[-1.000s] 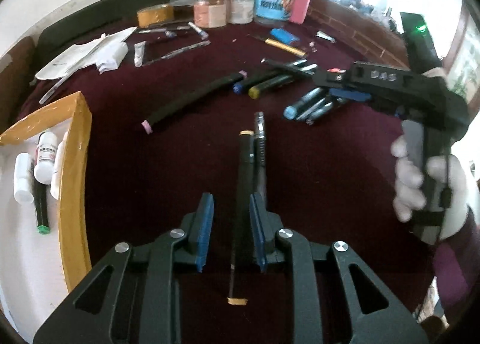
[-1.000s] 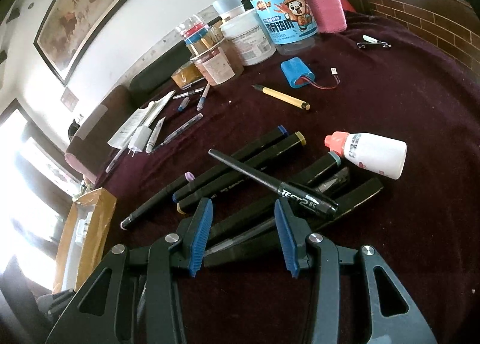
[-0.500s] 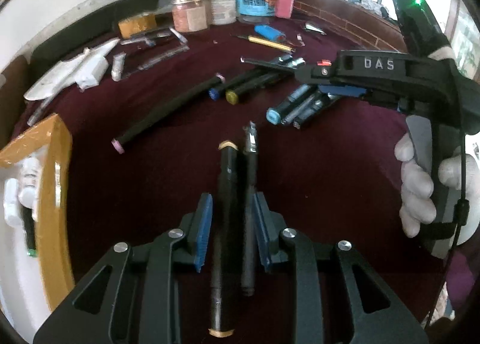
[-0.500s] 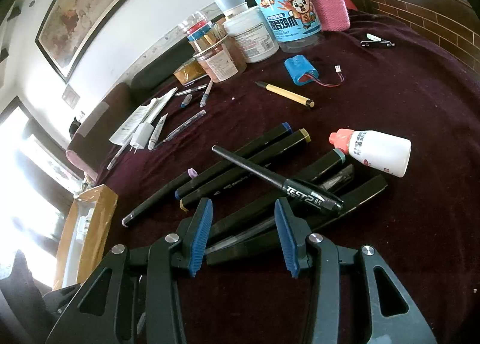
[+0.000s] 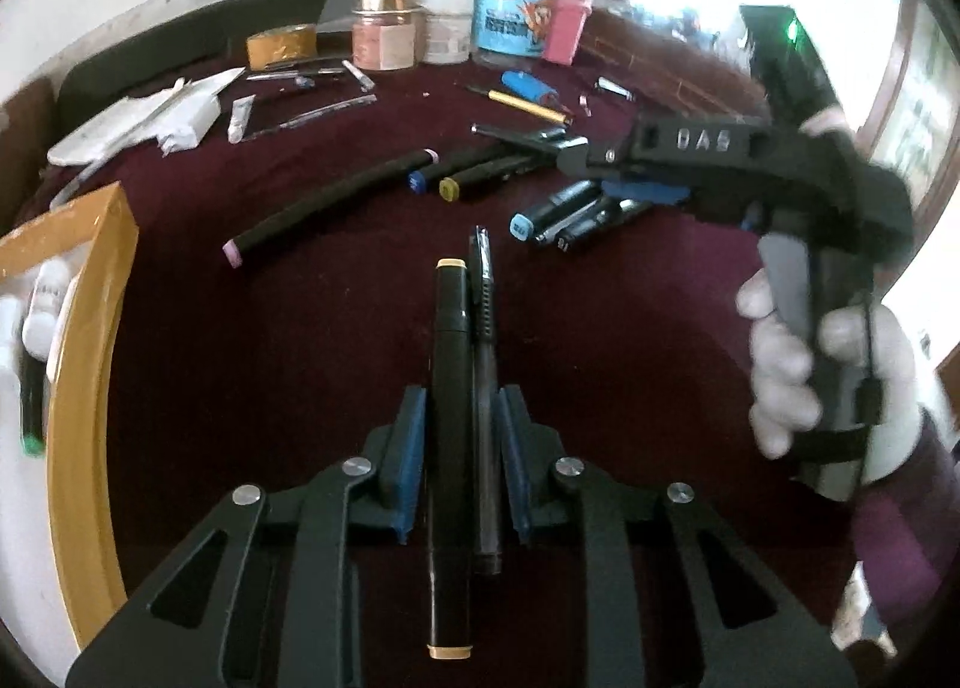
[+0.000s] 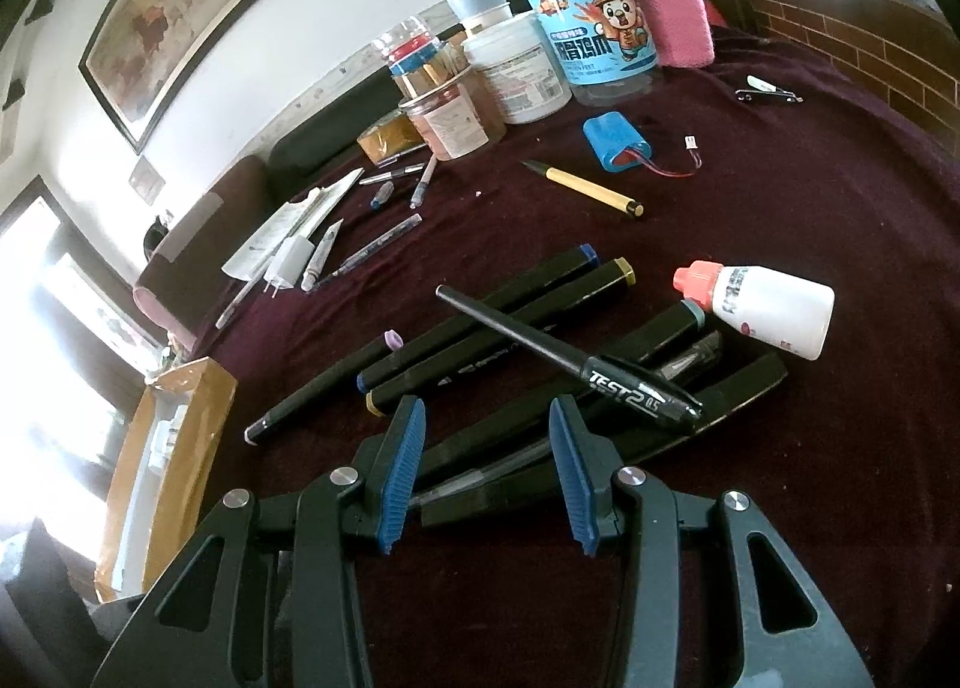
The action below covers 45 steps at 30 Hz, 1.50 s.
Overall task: Organize rigid objects
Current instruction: 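Grasp the black gold-capped marker with the left tool, then grasp a black pen with the right tool while the left holds the marker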
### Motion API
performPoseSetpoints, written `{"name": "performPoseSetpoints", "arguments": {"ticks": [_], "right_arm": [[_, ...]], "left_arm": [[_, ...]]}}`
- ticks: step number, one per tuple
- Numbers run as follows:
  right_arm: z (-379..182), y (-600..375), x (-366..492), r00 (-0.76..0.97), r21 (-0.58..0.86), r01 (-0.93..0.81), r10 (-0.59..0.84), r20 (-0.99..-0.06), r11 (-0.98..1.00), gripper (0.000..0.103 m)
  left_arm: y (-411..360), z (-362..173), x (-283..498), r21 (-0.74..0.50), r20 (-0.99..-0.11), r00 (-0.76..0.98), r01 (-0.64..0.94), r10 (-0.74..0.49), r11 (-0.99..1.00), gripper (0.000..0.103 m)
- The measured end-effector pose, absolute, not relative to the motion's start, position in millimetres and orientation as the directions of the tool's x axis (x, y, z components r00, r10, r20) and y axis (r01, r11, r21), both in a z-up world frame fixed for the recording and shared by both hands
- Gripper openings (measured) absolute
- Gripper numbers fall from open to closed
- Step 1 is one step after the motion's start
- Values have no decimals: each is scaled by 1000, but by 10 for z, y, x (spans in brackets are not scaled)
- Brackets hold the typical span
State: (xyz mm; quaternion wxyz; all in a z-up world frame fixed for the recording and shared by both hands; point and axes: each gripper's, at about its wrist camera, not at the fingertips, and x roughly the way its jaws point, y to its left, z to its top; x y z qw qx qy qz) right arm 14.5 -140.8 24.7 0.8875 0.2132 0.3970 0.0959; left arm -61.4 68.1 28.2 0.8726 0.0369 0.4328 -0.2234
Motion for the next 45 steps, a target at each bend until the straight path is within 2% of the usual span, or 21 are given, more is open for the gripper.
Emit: {"name": "performPoseSetpoints", "arguments": {"ticks": [10, 15, 18, 28, 30, 31, 35, 45], "right_arm": [[321, -1257, 75, 682, 388, -41, 310, -663, 921, 38], [375, -1129, -75, 621, 484, -90, 429, -656, 870, 39], [370, -912, -163, 563, 474, -140, 464, -684, 869, 39], [357, -538, -420, 534, 417, -203, 457, -711, 886, 39], [355, -546, -441, 537, 408, -196, 446, -716, 891, 39], [357, -551, -448, 536, 407, -195, 445, -717, 892, 39], [373, -518, -485, 532, 393, -199, 436, -726, 898, 39], [219, 72, -440, 438, 346, -261, 430, -790, 901, 39]], "left_arm": [[1056, 200, -631, -214, -792, 497, 318, -355, 924, 21], [1186, 264, -680, -252, -773, 509, 301, -379, 920, 22], [1185, 250, -685, -214, -786, 513, 298, -345, 930, 26], [957, 273, -677, -42, -806, 546, 331, -228, 943, 26], [919, 196, -652, 1, -823, 535, 337, -191, 941, 22], [928, 195, -670, 0, -808, 553, 344, -203, 939, 14], [1059, 232, -731, -67, -791, 561, 316, -243, 946, 12], [1613, 725, -1273, -237, -653, 664, 279, -365, 931, 12]]}}
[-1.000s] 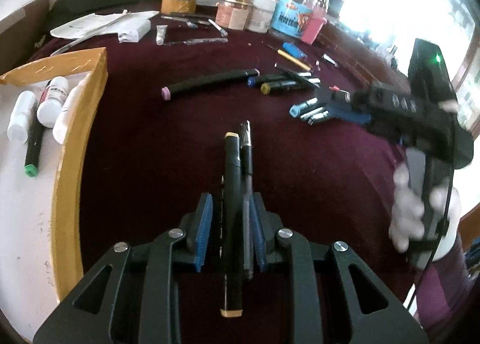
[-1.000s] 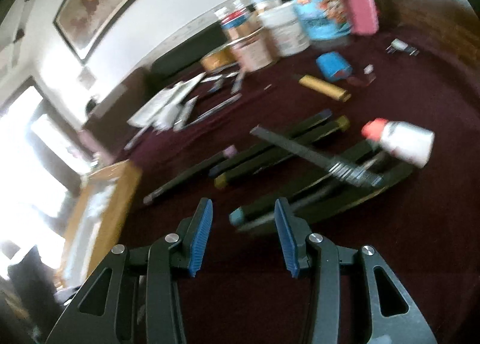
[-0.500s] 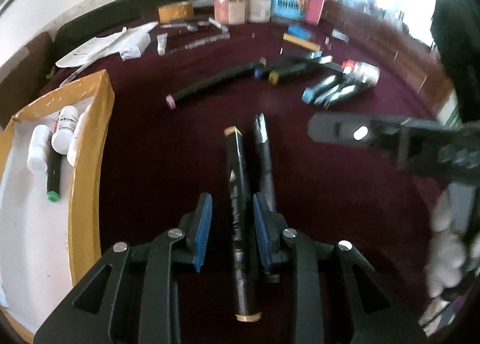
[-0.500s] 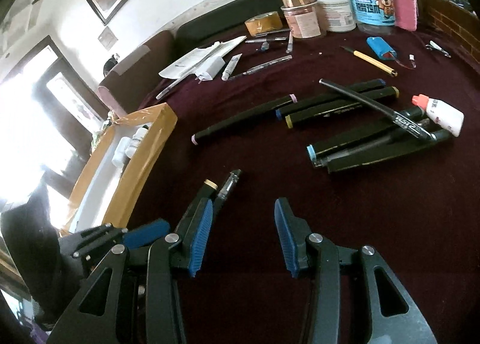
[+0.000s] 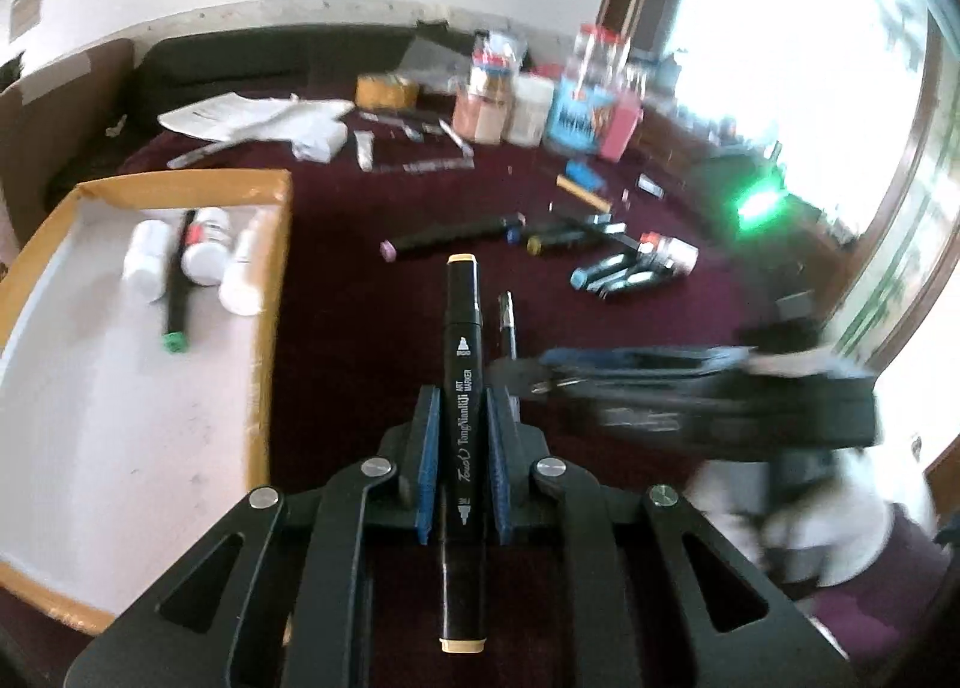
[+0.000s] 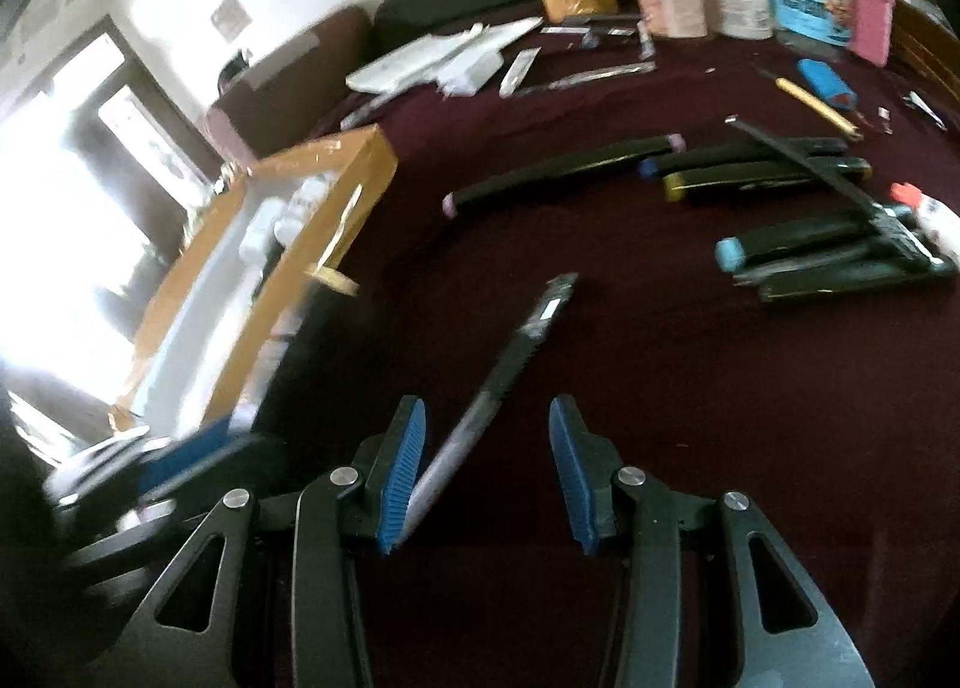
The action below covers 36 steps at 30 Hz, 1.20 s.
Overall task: Organize rigid objects
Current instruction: 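Grasp a black pen with the right tool while the left holds the marker, then lower the marker and pen into the cardboard tray and open both tools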
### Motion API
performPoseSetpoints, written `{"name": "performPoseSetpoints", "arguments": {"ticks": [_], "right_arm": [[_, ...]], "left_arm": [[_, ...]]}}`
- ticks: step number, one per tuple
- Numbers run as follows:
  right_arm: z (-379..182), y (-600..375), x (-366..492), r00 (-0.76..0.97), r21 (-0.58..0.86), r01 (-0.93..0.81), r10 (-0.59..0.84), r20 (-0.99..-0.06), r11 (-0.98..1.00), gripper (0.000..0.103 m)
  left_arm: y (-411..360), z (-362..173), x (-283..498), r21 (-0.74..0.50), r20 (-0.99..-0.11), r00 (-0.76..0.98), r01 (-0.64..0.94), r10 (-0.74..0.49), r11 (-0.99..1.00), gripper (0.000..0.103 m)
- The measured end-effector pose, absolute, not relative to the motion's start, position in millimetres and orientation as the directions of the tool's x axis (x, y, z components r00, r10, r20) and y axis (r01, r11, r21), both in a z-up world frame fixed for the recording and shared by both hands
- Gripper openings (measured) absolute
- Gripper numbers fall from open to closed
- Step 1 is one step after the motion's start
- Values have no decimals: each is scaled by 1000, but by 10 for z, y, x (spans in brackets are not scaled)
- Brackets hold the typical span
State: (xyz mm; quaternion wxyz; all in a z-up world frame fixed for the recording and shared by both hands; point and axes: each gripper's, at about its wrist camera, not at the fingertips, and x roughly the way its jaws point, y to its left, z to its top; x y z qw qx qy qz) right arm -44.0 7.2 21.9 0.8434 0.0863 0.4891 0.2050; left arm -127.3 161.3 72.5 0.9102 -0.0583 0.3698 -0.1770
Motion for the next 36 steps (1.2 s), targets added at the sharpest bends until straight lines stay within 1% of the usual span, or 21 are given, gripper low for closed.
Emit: {"name": "performPoseSetpoints", "arguments": {"ticks": [2, 5, 7, 9, 11, 14, 19, 23, 28, 33, 35, 36], "right_arm": [[171, 254, -398, 431, 299, -264, 389, -814, 917, 39], [171, 466, -379, 465, 181, -250, 282, -839, 951, 39], [169, 576, -383, 475, 103, -241, 210, -855, 965, 37], [164, 629, -406, 494, 30, -233, 145, -857, 972, 15], [169, 557, -417, 488, 73, -231, 181, -854, 970, 8], [206, 389, -411, 464, 194, -220, 277, -841, 956, 8], [485, 240, -430, 488, 303, -218, 373, -789, 928, 8], [772, 304, -390, 482, 396, -261, 474, -736, 880, 8], [901, 772, -155, 398, 494, -317, 586, -706, 810, 8], [804, 1393, 95, 328, 535, -338, 630, -704, 774, 9], [744, 1672, 221, 296, 557, -339, 648, -702, 759, 9], [730, 1759, 268, 289, 560, -340, 650, -702, 756, 9]], "left_arm": [[1743, 796, -1350, -258, -634, 679, 266, -371, 929, 12], [1945, 891, -1433, -273, -614, 702, 239, -360, 932, 12], [2079, 939, -1463, -275, -605, 716, 222, -348, 935, 12], [2205, 978, -1478, -279, -596, 731, 200, -332, 939, 12], [2330, 1003, -1467, -288, -590, 740, 180, -322, 941, 12], [2534, 1028, -1398, -299, -590, 748, 148, -304, 943, 12], [2832, 1035, -1159, -269, -613, 752, 90, -243, 959, 12], [3067, 988, -804, -240, -654, 731, 42, -194, 970, 12], [3330, 780, -311, -211, -721, 679, -26, -138, 977, 12], [3595, 545, 29, -258, -763, 629, -92, -145, 962, 12], [3685, 483, 96, -313, -769, 612, -109, -184, 944, 12], [3707, 474, 122, -309, -770, 613, -115, -178, 944, 12]]}}
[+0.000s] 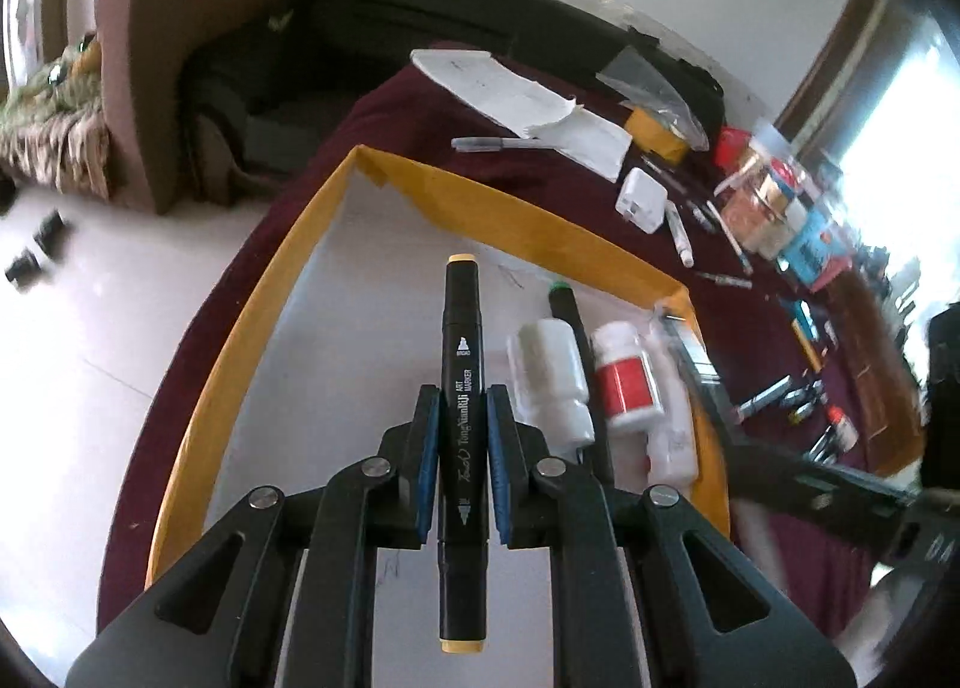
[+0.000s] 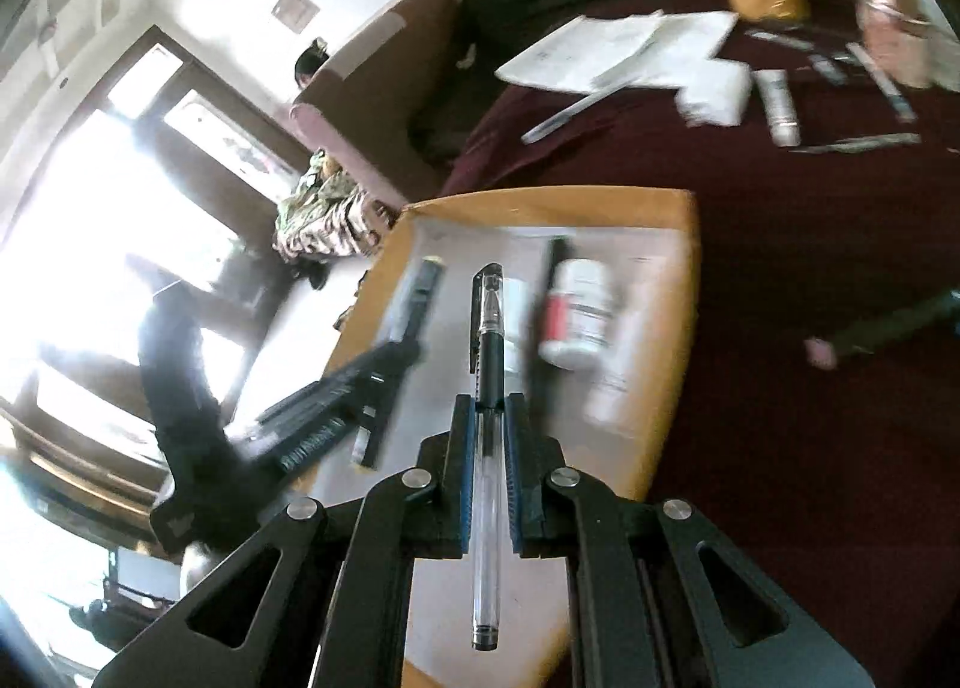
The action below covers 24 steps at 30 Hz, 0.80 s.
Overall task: Organize rigid objects
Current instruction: 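Lower the marker and pen into the cardboard tray and open both tools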
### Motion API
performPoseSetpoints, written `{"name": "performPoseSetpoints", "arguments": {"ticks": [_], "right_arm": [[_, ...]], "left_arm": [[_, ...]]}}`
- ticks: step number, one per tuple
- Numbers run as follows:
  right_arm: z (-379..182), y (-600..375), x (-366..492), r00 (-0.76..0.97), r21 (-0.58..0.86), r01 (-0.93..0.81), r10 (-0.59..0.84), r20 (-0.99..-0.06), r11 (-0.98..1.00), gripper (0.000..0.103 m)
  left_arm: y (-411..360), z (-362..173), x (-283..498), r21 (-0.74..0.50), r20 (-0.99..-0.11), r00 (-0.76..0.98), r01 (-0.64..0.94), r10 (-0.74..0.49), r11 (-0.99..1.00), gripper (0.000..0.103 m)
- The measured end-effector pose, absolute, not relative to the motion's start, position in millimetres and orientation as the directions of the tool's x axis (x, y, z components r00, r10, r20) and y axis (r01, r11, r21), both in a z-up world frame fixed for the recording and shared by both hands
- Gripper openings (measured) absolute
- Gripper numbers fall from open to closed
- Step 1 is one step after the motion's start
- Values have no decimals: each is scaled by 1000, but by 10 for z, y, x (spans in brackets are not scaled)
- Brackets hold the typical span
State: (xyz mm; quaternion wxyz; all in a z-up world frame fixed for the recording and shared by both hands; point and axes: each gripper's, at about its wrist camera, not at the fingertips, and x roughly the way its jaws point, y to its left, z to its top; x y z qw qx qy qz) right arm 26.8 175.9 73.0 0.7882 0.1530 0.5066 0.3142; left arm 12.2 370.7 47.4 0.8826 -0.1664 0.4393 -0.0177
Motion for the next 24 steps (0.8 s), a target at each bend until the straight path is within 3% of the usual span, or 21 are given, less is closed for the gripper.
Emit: {"name": "performPoseSetpoints", "arguments": {"ticks": [2, 14, 17, 19, 24], "right_arm": [[681, 1993, 371, 274, 563, -341, 653, -706, 753, 9], [421, 2604, 658, 251, 516, -330, 600, -760, 791, 9], [394, 2621, 701, 256, 504, -328, 588, -767, 799, 9], [388, 2617, 705, 264, 503, -321, 586, -766, 802, 9], [495, 2493, 645, 288, 497, -341, 591, -753, 798, 14]], "left_arm": [[3730, 451, 170, -246, -780, 615, -137, -113, 959, 12], [3996, 356, 174, -372, -767, 614, -186, -188, 909, 15], [4067, 461, 46, -413, -740, 640, -190, -207, 891, 25], [4090, 555, -65, -432, -721, 662, -196, -206, 881, 42], [4073, 778, -299, -475, -672, 714, -209, -199, 855, 54]]}}
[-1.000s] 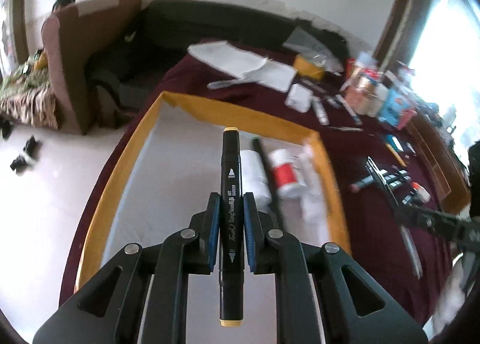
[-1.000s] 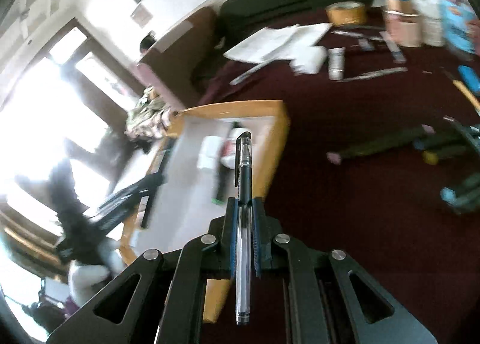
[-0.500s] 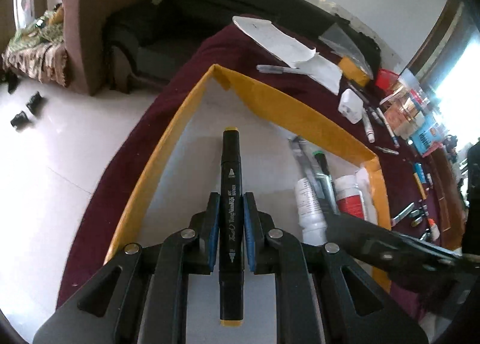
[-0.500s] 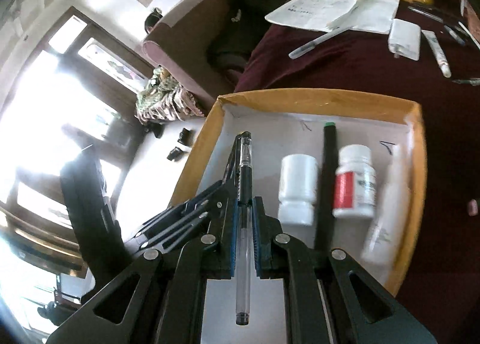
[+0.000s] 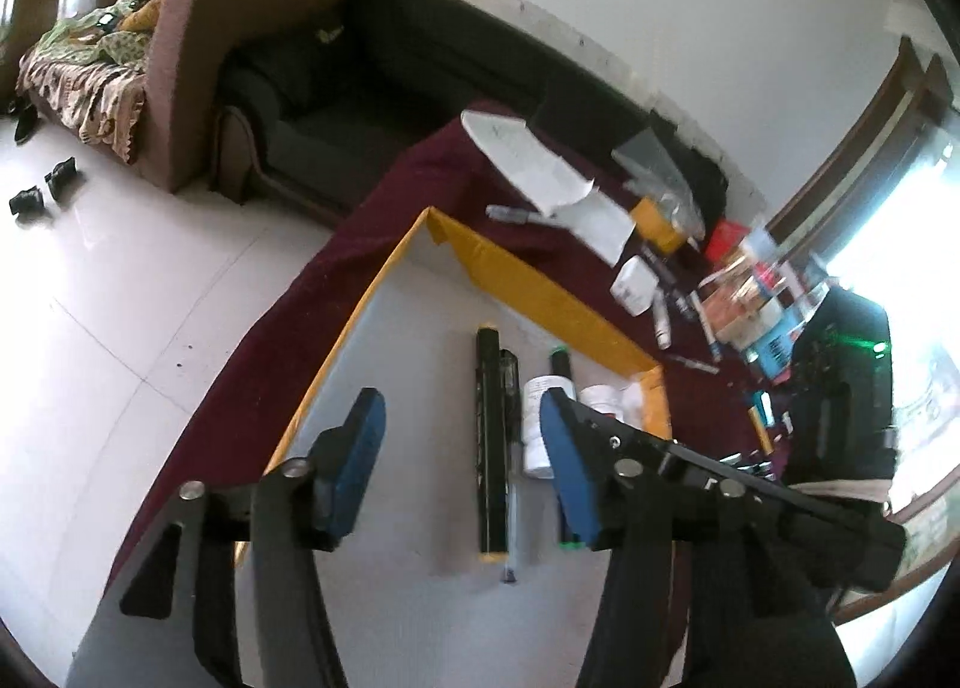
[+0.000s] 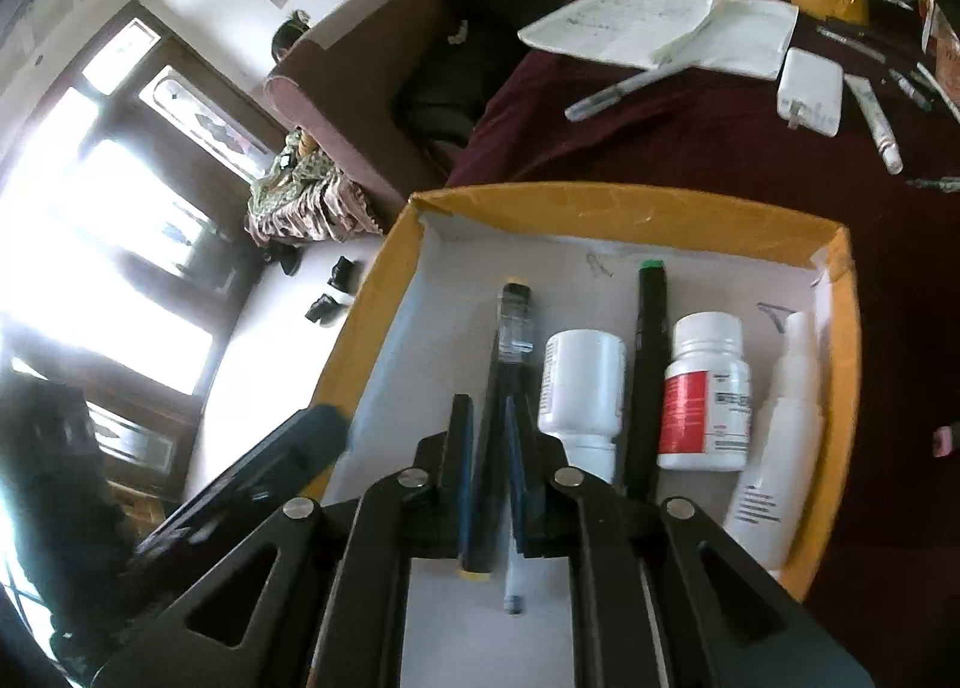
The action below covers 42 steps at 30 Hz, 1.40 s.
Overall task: Organize rigid objects
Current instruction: 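Lower the marker and pen into the cardboard tray and open both tools, then move both open tools back over the pile of markers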
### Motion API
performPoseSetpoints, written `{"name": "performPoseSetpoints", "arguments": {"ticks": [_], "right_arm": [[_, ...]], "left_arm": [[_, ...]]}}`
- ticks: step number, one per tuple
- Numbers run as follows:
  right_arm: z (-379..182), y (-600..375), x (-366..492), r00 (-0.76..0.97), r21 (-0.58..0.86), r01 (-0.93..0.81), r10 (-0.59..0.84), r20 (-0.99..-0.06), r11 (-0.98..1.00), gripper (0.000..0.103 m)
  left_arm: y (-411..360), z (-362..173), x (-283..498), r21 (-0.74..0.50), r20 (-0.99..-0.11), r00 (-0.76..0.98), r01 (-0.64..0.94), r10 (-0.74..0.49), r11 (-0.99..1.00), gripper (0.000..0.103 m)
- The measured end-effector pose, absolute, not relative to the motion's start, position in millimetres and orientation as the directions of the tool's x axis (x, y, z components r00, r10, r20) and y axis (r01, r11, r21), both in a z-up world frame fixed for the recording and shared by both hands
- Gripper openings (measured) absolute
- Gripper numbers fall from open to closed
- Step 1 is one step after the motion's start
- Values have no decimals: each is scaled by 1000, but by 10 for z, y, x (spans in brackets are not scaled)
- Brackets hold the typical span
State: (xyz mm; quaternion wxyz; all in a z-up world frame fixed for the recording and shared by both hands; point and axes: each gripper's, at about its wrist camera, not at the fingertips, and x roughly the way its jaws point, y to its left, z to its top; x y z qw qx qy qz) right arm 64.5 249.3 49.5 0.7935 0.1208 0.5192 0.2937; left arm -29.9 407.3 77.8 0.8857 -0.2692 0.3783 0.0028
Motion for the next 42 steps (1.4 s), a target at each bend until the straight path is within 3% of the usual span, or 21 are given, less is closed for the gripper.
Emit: {"name": "performPoseSetpoints", "arguments": {"ticks": [5, 9, 11, 20, 24, 32, 37, 39, 40, 42], "right_arm": [[727, 2122, 529, 326, 504, -368, 616, -717, 782, 19], [949, 1487, 363, 416, 474, -380, 604, -680, 795, 40], [1009, 1029, 268, 488, 444, -356, 568, -662, 823, 43], [728, -1100, 178, 701, 430, -22, 321, -637, 903, 44], [590, -1649, 184, 739, 440, 53, 261, -621, 896, 44], [398, -1956, 205, 740, 556, 41, 349, -575, 830, 44], [382, -1922, 214, 731, 580, 15, 387, -563, 815, 44], [377, -1921, 213, 730, 579, 18, 385, -564, 815, 44], [369, -1926, 213, 729, 584, 18, 389, -564, 812, 44], [352, -1932, 224, 724, 587, 20, 393, -567, 809, 44]], "left_arm": [[3831, 1032, -536, -484, -626, 750, -161, -212, 860, 55], [3366, 1237, -660, -424, -605, 761, -58, -234, 904, 73], [3033, 1281, -656, -373, -618, 742, 12, -258, 928, 76], [1657, 990, -375, -266, -699, 629, 211, -339, 941, 76], [1150, 833, -181, -157, -726, 618, 277, -301, 948, 76], [687, 464, 524, 86, -768, 627, 302, -129, 949, 76], [540, 188, 804, 148, -801, 588, 370, -108, 917, 77], [505, 152, 797, 138, -799, 588, 380, -124, 914, 73], [495, 154, 784, 125, -806, 577, 384, -132, 915, 53], [485, 178, 751, 65, -820, 542, 404, -182, 912, 25]]}}
